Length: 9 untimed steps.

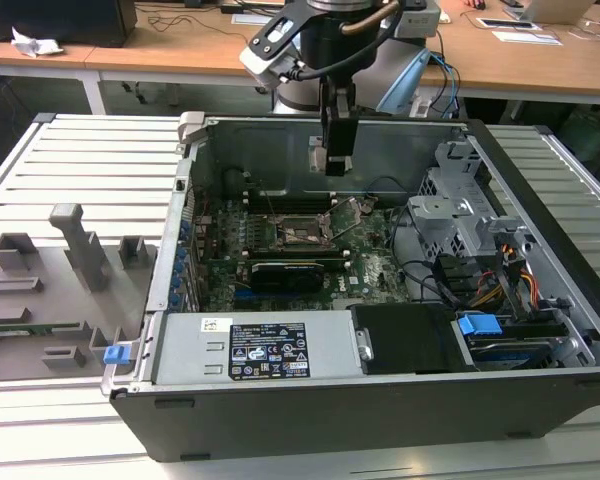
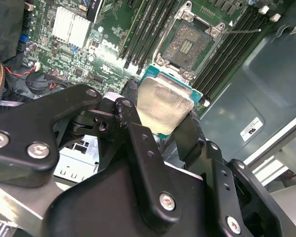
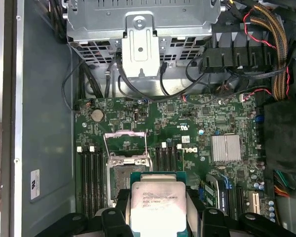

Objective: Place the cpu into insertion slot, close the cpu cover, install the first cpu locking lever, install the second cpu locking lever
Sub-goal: 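Place the cpu into insertion slot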

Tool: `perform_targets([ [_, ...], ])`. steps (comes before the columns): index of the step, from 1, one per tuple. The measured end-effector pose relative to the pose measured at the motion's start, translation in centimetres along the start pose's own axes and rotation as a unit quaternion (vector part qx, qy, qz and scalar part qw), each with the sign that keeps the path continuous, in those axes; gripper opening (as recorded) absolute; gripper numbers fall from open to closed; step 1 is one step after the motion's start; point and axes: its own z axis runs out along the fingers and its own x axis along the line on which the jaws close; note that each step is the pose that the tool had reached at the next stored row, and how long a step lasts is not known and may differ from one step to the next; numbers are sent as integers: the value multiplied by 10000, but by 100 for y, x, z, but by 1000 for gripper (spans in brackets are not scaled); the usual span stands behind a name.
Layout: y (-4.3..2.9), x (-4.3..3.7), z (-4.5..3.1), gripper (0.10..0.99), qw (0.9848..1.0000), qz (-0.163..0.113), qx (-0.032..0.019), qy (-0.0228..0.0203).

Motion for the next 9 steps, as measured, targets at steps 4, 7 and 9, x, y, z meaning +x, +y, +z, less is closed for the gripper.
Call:
perform_targets([
  [4, -6, 0, 18, 537, 10000, 23, 0, -3],
  [7, -31, -2, 26, 537, 10000, 22, 0, -2],
  [9, -51, -3, 32, 537, 10000, 21, 0, -2],
])
